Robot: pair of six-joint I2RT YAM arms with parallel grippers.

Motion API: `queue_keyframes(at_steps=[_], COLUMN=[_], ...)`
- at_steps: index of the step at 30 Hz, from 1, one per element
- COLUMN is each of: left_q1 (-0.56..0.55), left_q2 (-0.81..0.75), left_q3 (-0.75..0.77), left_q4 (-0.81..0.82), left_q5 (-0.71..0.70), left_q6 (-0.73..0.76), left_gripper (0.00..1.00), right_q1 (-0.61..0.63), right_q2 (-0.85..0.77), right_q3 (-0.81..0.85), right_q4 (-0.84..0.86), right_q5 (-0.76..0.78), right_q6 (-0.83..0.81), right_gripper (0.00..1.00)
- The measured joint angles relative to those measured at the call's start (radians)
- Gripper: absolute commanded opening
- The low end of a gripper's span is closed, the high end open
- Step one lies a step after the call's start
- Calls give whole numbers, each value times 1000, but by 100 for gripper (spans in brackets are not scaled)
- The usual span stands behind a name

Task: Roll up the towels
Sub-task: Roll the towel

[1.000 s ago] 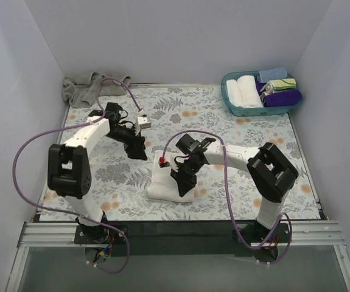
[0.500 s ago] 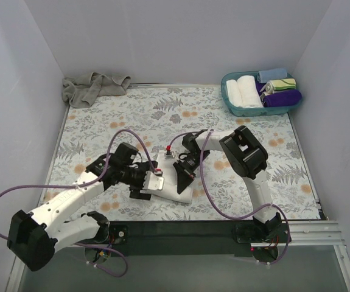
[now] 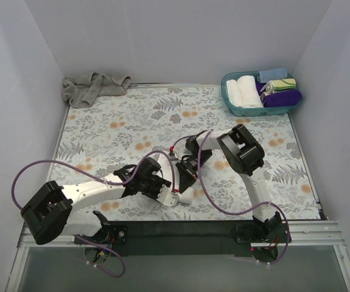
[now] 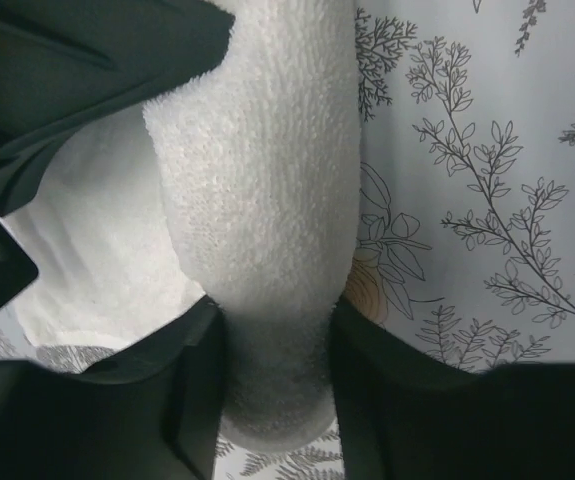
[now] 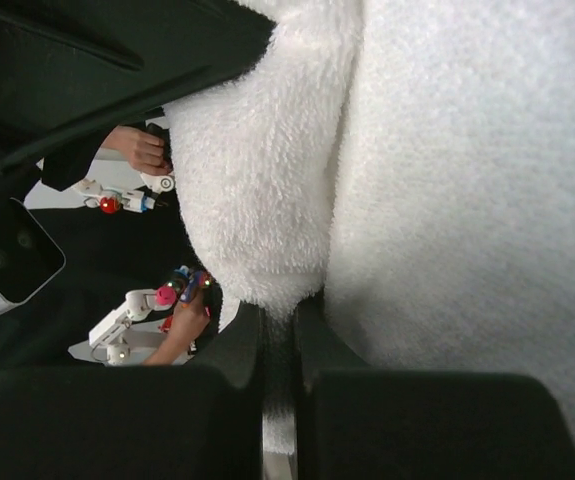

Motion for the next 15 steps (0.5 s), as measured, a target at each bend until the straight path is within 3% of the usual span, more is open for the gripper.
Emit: queue_keyframes(at_steps=[2,3,5,9,15], left_q1=[-3,-4,-6,-5,0], left_q2=[24,31,46,82,190], left_q3=[15,25,42,85,217], left_q4=[9,6,-6,-46,-169], left_q5=[-5,-4,-1,18,76], left_q6=[-1,-5,-14,-34,-92], left_gripper=[20,8,0,0,0], right_q1=[-6,-12,-20,-44,-105], right_q2=[0,-1,-8,-46,-159], right_q3=[0,0,0,1,38], right_q4=[-5,-7,-13,-17,-19], right_q5=[5,9,21,95,279], right_q6=[-2,-2,0,-9,-37], right_gripper=[11,20,27,46,54])
